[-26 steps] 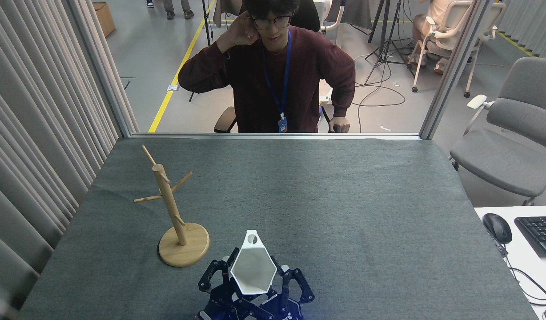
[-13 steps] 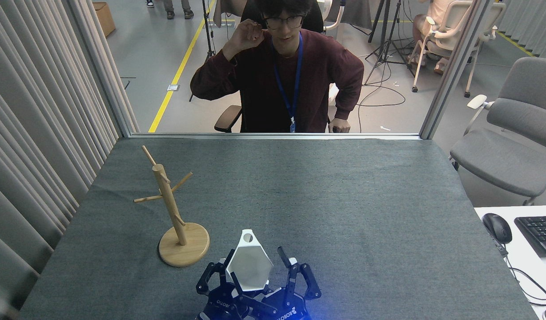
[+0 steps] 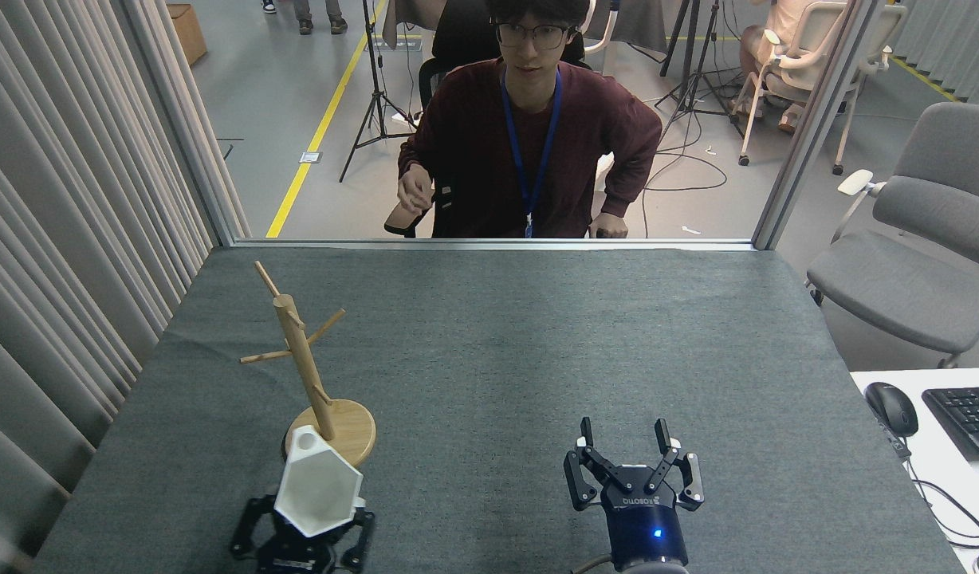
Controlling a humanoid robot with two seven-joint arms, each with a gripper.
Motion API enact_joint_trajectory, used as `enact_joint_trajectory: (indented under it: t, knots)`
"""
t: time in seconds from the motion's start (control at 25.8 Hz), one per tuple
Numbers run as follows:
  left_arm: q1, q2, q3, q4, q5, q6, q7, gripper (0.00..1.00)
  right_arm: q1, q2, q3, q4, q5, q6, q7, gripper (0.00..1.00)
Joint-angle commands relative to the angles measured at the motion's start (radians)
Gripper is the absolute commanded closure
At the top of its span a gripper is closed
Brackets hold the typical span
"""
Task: Hang cup on storage rack
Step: 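Open the right gripper and carry the cup with the left gripper toward the rack, then raise the cup with the left gripper onto a rack peg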
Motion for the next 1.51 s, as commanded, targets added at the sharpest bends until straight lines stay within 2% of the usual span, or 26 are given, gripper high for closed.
enact_joint_trajectory:
  t: [0.0,0.12,0.23,0.35,0.43,0.66,1.32,1.47]
  knots:
    - [0.012,0.023,0.143,-0.062,0.000,0.002,0.001,0.36,0.009,-0.020,-0.011,0.031,0.044,0.001,0.005,0.02]
    - [-0.010,0.068,0.193,-0.056,-0.032,0.039,-0.001,0.37,0.009,-0.017,-0.011,0.031,0.045,0.001,0.006,0.02]
    - [-0.067,0.111,0.193,-0.018,-0.147,0.099,-0.001,0.37,0.006,-0.016,-0.013,0.031,0.045,0.001,0.006,0.02]
    - [-0.122,0.103,0.193,0.033,-0.276,0.110,0.001,0.37,0.002,-0.019,-0.014,0.031,0.045,0.001,0.008,0.02]
    - [-0.157,0.100,0.193,0.056,-0.317,0.111,0.001,0.37,0.000,-0.019,-0.014,0.031,0.045,0.001,0.009,0.02]
    - [-0.244,0.094,0.192,0.126,-0.367,0.111,0.001,0.37,0.000,-0.014,-0.014,0.031,0.045,0.001,0.009,0.02]
    - [-0.323,0.074,0.187,0.240,-0.495,0.134,0.002,0.36,-0.011,-0.016,-0.017,0.031,0.044,0.001,0.009,0.02]
    - [-0.326,0.073,0.158,0.240,-0.508,0.136,0.001,0.32,-0.014,-0.016,-0.017,0.031,0.042,0.001,0.009,0.02]
